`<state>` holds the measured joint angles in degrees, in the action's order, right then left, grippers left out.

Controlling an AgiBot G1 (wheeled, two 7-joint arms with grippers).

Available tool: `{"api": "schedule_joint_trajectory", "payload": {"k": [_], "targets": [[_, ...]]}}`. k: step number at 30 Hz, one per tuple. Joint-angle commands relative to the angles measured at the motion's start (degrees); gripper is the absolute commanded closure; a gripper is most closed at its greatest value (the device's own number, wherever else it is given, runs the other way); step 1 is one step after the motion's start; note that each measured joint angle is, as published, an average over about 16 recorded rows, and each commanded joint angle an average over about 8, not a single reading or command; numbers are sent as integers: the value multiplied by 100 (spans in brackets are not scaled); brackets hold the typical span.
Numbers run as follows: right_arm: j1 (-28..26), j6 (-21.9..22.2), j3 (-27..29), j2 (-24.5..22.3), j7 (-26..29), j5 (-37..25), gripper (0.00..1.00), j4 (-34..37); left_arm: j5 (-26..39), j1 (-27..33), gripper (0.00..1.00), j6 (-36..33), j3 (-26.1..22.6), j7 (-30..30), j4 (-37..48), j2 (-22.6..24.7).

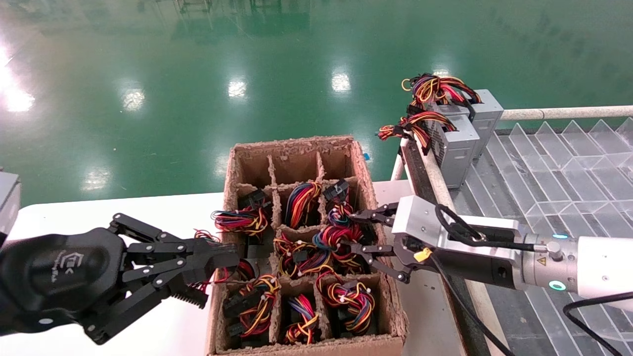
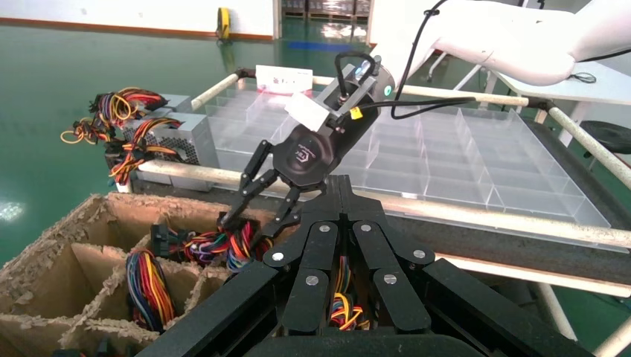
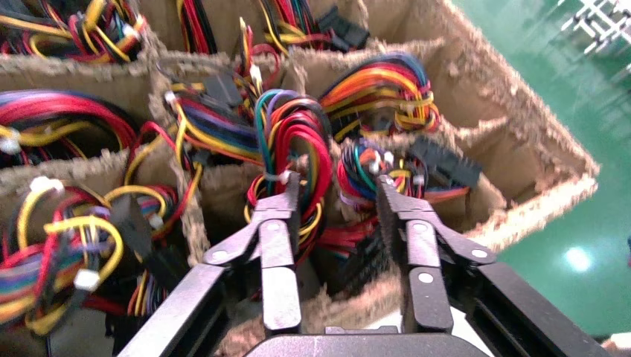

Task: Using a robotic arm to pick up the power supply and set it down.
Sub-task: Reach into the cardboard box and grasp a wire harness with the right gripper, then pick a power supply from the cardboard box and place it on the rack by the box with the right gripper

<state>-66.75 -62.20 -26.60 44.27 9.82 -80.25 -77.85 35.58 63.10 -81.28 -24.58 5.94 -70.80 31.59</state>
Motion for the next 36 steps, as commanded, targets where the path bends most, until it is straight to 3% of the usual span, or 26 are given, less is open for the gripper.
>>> {"api": "schedule_joint_trajectory", "payload": {"k": [1, 25, 36], "targets": [[-3, 33, -33, -27, 115, -106, 100, -7, 0, 0, 100, 0, 0, 0, 0, 0], [101, -44, -23, 31, 412, 171, 100, 8, 0, 0, 100, 0, 0, 0, 0, 0], [198, -42, 188, -67, 435, 587, 100, 9, 0, 0, 100, 0, 0, 0, 0, 0]]}}
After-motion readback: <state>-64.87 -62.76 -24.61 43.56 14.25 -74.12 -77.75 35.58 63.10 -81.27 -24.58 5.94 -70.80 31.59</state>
